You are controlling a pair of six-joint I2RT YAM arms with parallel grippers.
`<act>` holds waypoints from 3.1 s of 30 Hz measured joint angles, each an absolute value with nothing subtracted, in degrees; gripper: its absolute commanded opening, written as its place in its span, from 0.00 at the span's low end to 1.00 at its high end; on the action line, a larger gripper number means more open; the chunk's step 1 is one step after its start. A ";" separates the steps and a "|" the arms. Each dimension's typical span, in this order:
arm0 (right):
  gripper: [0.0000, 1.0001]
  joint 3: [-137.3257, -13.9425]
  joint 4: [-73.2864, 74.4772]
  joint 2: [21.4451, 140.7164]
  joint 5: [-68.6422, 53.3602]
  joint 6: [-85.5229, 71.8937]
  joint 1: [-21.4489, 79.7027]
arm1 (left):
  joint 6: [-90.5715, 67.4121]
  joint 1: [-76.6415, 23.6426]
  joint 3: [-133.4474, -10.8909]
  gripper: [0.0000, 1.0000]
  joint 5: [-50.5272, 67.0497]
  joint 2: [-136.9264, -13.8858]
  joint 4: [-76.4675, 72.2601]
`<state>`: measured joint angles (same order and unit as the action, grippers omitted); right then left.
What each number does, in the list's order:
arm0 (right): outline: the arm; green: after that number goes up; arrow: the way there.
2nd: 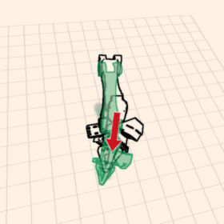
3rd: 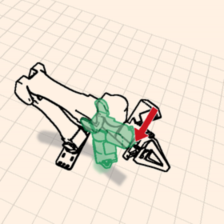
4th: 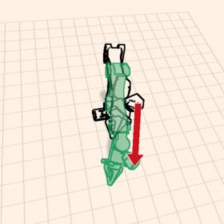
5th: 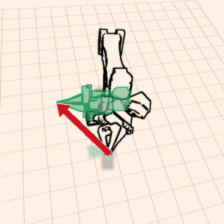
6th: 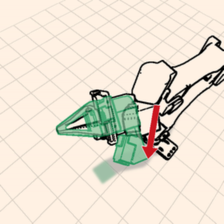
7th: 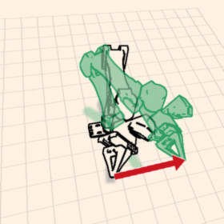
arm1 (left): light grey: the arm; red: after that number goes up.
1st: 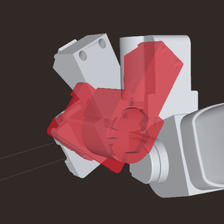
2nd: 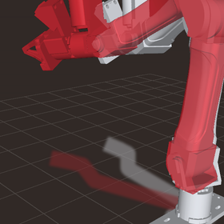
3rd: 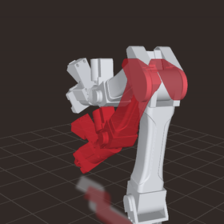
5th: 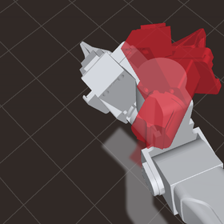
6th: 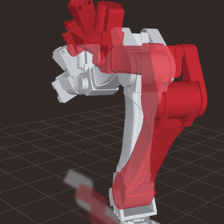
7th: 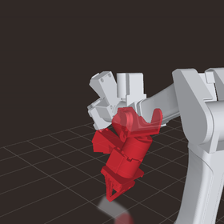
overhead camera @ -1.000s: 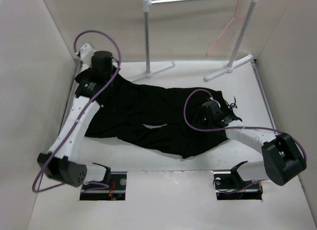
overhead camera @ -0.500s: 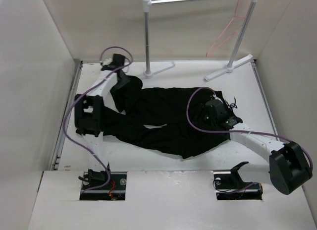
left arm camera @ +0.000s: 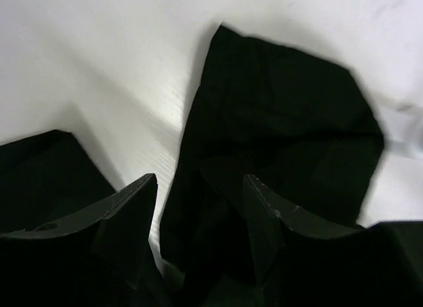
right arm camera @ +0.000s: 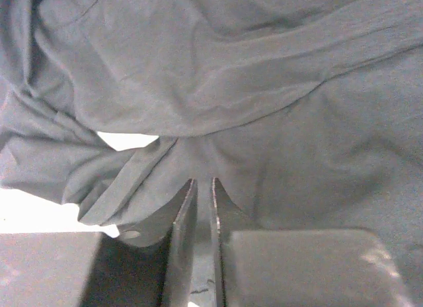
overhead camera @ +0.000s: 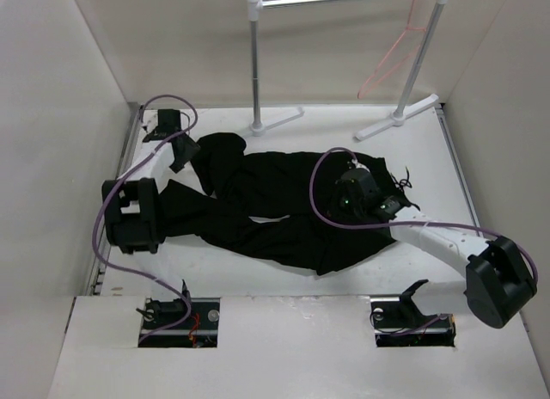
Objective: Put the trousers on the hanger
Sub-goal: Flatten out the trousers at the center of the board.
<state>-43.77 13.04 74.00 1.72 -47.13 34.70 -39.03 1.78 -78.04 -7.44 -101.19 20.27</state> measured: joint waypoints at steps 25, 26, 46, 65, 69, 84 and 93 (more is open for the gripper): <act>0.38 -43.33 16.45 71.53 3.16 -48.03 36.47 | -42.15 3.53 -87.83 0.05 -4.49 -121.05 15.57; 0.39 -43.33 16.47 71.53 3.16 -48.01 36.38 | -42.22 3.90 -87.85 0.05 -4.69 -121.05 15.84; 0.64 -41.43 18.92 64.60 3.29 -45.50 22.28 | -27.44 10.61 -112.38 0.42 -30.06 -121.38 31.14; 0.62 -68.29 13.87 98.24 4.99 -41.71 -5.30 | -39.92 -7.16 -69.60 0.52 -18.61 -89.80 27.27; 0.62 -72.77 14.41 106.48 2.63 -40.38 -5.91 | -43.48 -8.91 -61.17 0.50 -17.39 -84.77 25.85; 0.02 -75.83 16.19 112.27 -0.75 -41.47 -5.98 | -46.78 -9.69 -42.78 0.47 -15.73 -70.94 26.48; 0.40 -77.19 17.93 106.30 7.68 -44.31 -15.73 | -46.85 -5.50 -38.04 0.48 -15.40 -70.61 28.77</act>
<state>-77.19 17.93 106.30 7.68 -44.31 -15.73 -46.85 -5.50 -38.04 -15.40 -70.61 28.77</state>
